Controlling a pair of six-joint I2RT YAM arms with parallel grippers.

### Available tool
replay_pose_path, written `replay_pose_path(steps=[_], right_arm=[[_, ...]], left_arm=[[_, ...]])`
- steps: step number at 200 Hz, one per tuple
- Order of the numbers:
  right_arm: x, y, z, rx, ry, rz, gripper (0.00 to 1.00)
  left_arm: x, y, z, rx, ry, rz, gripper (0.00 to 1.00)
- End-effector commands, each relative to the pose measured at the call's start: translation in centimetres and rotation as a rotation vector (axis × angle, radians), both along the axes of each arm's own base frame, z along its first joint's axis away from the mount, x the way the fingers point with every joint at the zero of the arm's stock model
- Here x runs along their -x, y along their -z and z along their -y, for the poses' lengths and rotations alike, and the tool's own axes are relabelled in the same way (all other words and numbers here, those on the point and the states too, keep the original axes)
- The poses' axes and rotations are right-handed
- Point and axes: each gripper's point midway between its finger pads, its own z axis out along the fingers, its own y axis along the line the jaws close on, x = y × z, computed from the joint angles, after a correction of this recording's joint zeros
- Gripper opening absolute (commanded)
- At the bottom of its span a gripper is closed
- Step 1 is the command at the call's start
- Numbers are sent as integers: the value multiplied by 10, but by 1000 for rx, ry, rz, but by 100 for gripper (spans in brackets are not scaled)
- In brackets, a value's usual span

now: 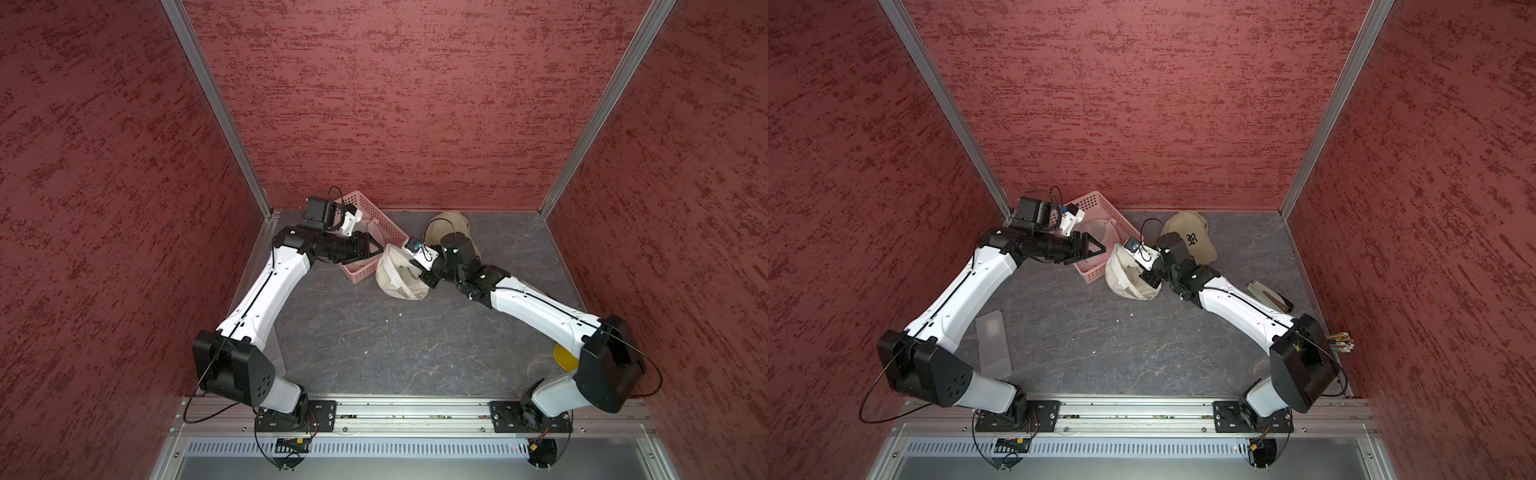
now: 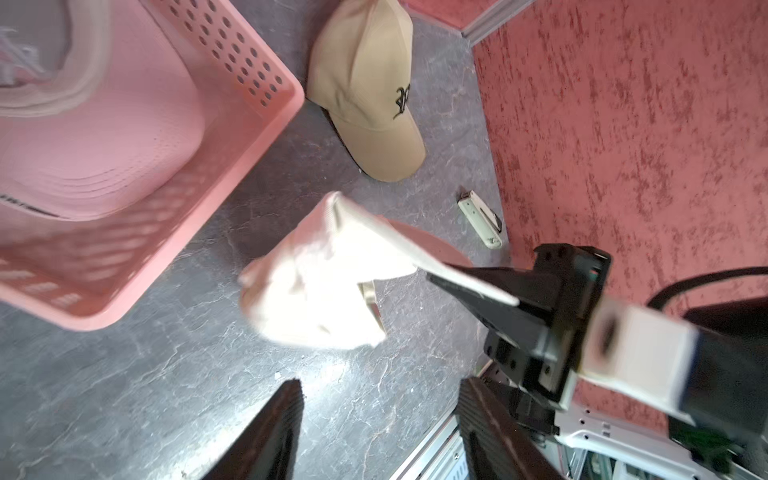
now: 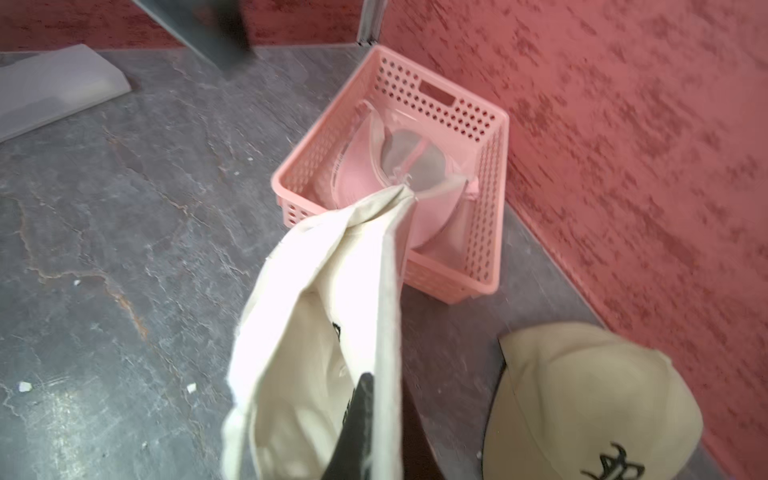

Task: Turn the baseball cap inside out
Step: Pick up the baseball cap from the basket.

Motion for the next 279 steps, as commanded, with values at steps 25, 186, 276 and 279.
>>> replay_pose_path(steps=[25,186,276,279], right_arm=[[23,-46,-6,-193,-164,-136,0],[84,-89,-20,-203,-571,-269,0],[62,-92,-26,-201,-548,-245,7],[57,-91,-25,-204,-527,-246,9]], left_arm=[[14,-55,-10,-250,271,479,60],[61,-15,75,-118,788,546,58],[70,5,93,-66,803,454,0],[67,4,93,-70,786,457,0]])
